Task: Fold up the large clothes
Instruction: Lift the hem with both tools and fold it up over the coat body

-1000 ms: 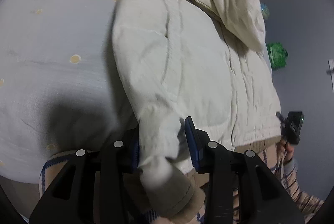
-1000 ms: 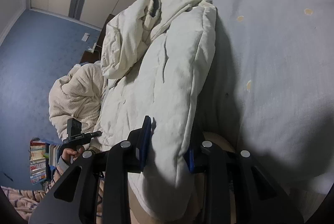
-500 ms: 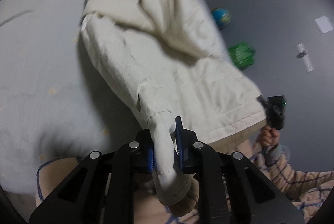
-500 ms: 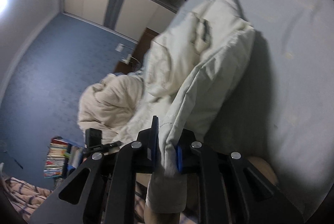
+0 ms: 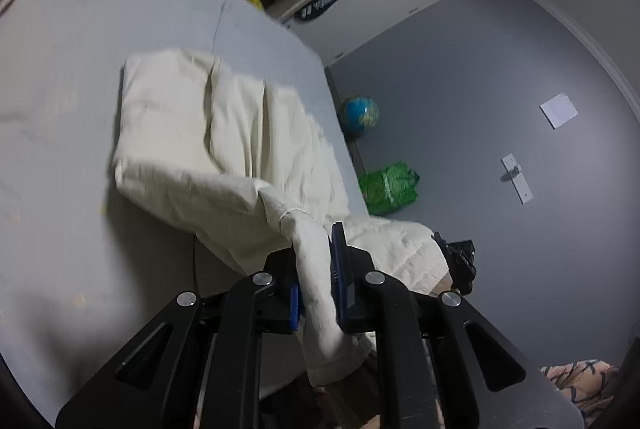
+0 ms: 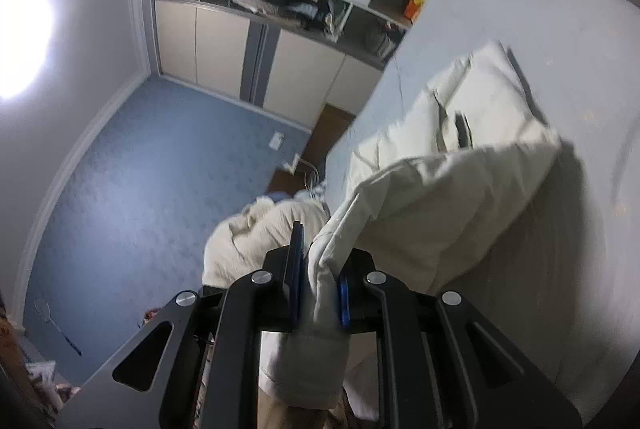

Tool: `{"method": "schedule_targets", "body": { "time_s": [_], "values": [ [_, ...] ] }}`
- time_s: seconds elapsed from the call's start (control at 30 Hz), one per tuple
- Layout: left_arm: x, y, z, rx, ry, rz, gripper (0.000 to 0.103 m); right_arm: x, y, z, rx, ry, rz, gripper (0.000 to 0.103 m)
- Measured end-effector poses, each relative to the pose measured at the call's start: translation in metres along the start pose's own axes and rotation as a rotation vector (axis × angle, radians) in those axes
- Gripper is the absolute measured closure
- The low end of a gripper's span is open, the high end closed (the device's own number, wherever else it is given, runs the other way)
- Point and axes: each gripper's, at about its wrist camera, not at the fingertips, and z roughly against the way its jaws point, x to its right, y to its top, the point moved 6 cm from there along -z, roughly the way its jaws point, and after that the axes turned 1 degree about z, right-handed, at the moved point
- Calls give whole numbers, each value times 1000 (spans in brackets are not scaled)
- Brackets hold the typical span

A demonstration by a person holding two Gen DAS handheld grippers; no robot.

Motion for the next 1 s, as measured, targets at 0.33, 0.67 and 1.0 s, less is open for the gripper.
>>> {"method": "schedule_targets", "body": {
  "time_s": [0.33,0.67,1.0],
  "values": [
    [-9,68,-6,93,-25,69,90,25,77,-33,130,18,-160,92],
    [-53,160,-59,140,48,243,90,87,147,-95,204,-95,-332,92],
    [-120,198,-114,126,177,374,90,157,169,-140,167,-231,-449,89]
  ]
}}
